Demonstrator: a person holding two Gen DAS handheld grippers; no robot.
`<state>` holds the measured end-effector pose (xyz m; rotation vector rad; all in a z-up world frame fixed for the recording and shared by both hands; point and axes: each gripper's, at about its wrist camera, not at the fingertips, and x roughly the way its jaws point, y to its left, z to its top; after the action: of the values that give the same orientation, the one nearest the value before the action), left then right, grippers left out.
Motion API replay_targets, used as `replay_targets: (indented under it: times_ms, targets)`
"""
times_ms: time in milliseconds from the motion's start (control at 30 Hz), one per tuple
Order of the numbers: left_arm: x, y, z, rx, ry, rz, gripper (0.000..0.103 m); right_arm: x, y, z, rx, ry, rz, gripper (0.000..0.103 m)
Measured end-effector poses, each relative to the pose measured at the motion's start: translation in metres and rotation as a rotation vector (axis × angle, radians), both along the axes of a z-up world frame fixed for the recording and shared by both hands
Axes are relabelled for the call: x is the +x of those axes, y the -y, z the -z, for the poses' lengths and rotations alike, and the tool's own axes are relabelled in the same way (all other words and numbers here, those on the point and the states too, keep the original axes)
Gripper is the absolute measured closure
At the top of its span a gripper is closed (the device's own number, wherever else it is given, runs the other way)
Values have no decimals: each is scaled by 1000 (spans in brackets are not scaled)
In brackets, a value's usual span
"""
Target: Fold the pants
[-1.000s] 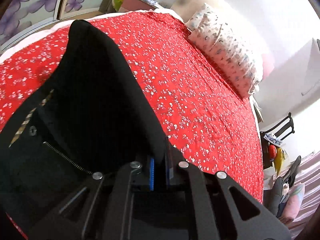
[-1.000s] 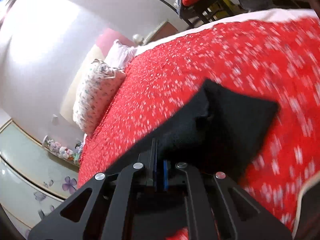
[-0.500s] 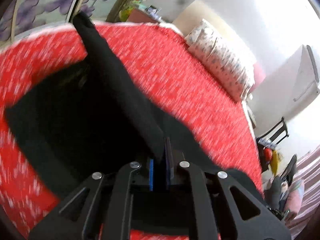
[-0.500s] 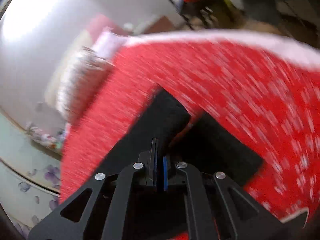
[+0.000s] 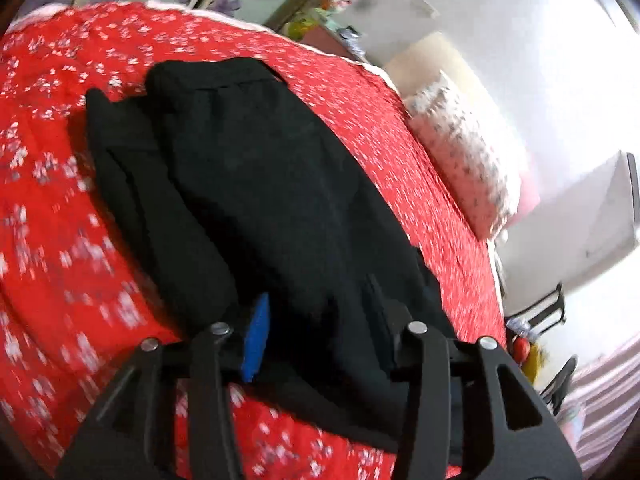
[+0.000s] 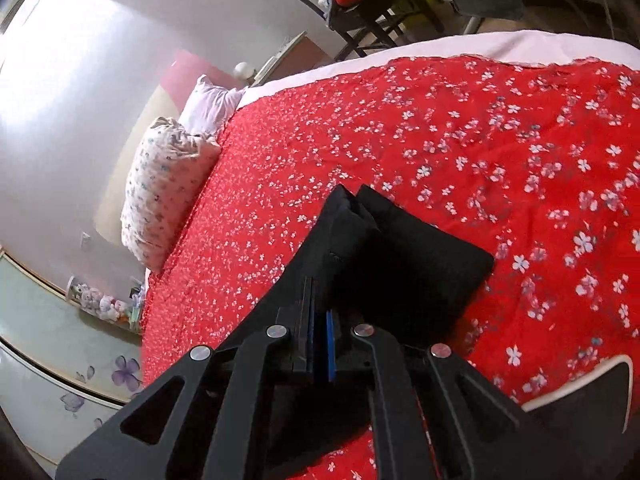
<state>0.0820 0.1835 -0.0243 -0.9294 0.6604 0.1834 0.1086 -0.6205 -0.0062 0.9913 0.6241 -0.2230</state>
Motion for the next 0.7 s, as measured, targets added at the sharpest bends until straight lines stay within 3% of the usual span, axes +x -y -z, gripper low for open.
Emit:
replay_targets:
  times_ms: [233, 333, 433, 567, 700]
  targets:
    - [19, -37, 13, -179, -26, 33, 53, 1, -3, -4, 0, -1, 4, 99]
    - [24, -45, 18, -219, -38, 36, 58, 1, -4, -1, 12, -3, 12, 99]
    - [27, -52, 19, -194, -73, 12, 97, 0, -7, 2, 13, -4, 13, 99]
    - [10, -60, 13, -170, -44, 30, 98, -3, -5, -9, 18, 54, 12, 99]
    - [-11, -52, -5, -91, 3, 62, 98, -5, -3, -23, -10, 84, 3, 99]
